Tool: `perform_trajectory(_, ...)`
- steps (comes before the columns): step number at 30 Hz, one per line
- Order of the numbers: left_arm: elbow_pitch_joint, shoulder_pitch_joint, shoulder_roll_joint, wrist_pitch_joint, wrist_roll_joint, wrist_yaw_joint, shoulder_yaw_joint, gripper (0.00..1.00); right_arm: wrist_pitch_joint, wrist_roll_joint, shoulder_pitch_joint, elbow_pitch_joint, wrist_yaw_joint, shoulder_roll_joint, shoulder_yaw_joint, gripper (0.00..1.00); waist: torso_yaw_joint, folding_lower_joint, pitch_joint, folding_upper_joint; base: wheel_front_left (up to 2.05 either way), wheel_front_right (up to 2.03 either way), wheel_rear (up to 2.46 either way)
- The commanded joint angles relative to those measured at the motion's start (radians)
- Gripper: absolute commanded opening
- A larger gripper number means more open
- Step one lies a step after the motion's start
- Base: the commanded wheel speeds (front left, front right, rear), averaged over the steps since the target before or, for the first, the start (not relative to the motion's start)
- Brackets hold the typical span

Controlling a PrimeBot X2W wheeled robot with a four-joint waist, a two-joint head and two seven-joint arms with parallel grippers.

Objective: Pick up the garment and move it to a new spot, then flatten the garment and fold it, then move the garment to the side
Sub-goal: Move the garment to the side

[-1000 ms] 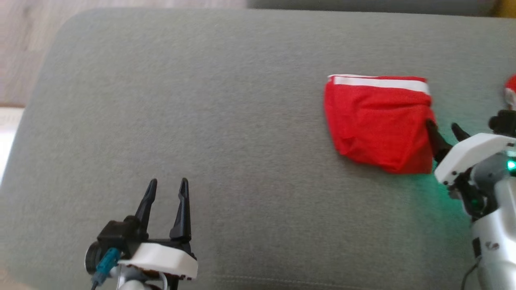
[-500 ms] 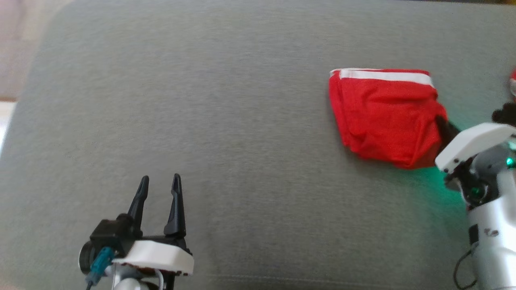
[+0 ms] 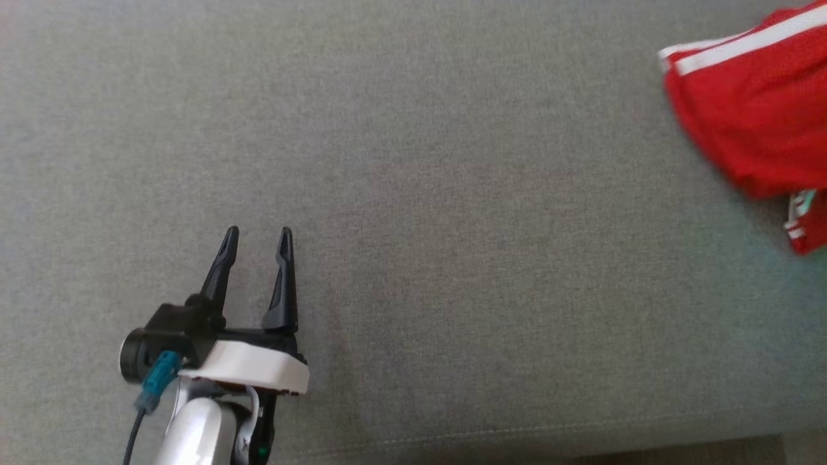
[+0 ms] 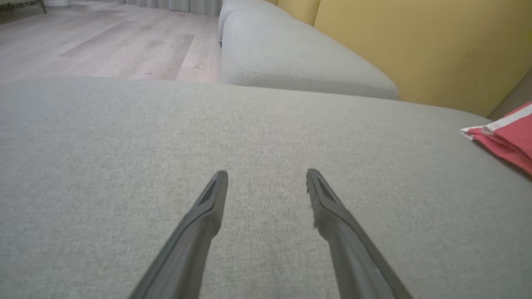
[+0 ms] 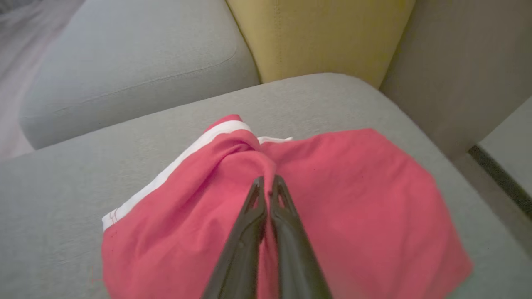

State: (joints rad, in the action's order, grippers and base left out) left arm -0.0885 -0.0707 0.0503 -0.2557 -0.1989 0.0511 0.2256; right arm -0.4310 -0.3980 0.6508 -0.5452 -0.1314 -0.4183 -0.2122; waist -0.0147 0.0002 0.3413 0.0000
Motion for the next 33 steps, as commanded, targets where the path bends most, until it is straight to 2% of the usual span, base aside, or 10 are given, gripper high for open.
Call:
perform_trajectory(1,0.022,-0.014,0.000,-0.006,0.012,-0.009,-0.034,1.00,-0.009,0.024,0.033,0.035,0.001,-0.056,-0.001,0.00,-0.003,-0.0002,0.024,0.0000,0.00,0.00,0.00)
perform_trajectory(6,0.021,-0.009,0.000,-0.006,0.014,-0.006,-0.036,1.00,-0.023,0.136,0.042,-0.015,0.001,-0.155,-0.043,0.00,0.034,-0.0002,0.036,0.0000,0.00,0.00,0.00)
perform_trajectory(10,0.025,0.006,0.000,-0.006,0.015,-0.004,-0.042,1.00,0.001,0.253,0.036,-0.066,0.001,-0.168,-0.114,0.00,0.050,-0.0002,0.034,0.0000,0.00,0.00,0.00)
perform_trajectory(11,0.023,0.008,0.000,-0.006,0.016,-0.004,-0.042,1.00,0.021,0.290,0.036,-0.076,0.001,-0.162,-0.140,0.47,0.052,-0.0002,0.030,0.0000,0.00,0.00,0.00)
perform_trajectory(12,0.022,0.011,0.000,-0.006,0.016,-0.004,-0.042,1.00,0.033,0.328,0.032,-0.088,0.001,-0.152,-0.162,1.00,0.054,-0.0002,0.026,0.0000,0.00,0.00,0.00)
perform_trajectory(16,0.021,0.018,0.000,-0.006,0.017,0.001,-0.040,1.00,0.055,0.443,0.006,-0.106,0.001,-0.107,-0.182,1.00,0.048,-0.0002,0.006,0.0000,0.00,0.00,0.00)
perform_trajectory(20,0.021,0.028,0.000,-0.006,0.013,0.005,-0.042,1.00,0.114,0.493,-0.021,-0.048,0.001,-0.050,-0.173,1.00,0.028,-0.0002,-0.030,0.0000,0.00,0.00,0.00)
perform_trajectory(26,-0.002,0.053,0.000,-0.006,-0.010,0.005,-0.049,1.00,0.220,0.443,-0.113,0.101,0.001,0.075,-0.136,1.00,-0.003,-0.0002,-0.116,0.0000,0.00,0.00,0.00)
perform_trajectory(33,-0.062,0.090,0.001,-0.006,-0.004,0.026,-0.105,1.00,0.302,0.384,-0.329,0.278,0.001,0.182,-0.052,1.00,-0.002,-0.0002,-0.225,0.0000,0.00,0.00,0.00)
